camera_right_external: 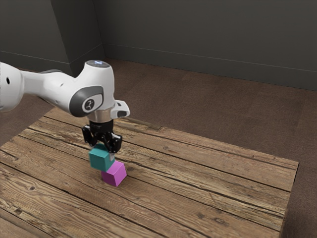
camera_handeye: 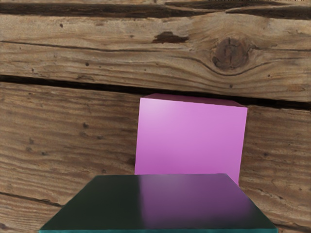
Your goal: Pick up the blue block with one arm, and put the blue block on the pink block with one arm
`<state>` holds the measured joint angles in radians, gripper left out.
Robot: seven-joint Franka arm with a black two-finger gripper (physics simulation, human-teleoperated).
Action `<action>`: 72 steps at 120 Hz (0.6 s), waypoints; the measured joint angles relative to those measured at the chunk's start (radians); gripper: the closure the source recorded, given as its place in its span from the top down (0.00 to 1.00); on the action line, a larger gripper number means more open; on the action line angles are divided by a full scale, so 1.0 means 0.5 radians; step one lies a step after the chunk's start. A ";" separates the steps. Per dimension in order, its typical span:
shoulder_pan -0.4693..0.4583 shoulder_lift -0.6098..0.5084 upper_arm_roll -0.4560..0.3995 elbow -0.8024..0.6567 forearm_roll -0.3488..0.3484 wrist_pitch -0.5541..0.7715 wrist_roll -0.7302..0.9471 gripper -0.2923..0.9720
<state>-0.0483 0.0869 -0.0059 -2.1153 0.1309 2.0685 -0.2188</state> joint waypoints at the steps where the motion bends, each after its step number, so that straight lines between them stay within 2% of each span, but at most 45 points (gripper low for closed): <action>1: -0.001 0.002 0.000 0.002 0.000 0.001 -0.002 0.53; 72: -0.020 0.100 -0.002 0.104 0.003 0.049 -0.073 0.53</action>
<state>-0.0583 0.1368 -0.0069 -2.0633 0.1323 2.0932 -0.2555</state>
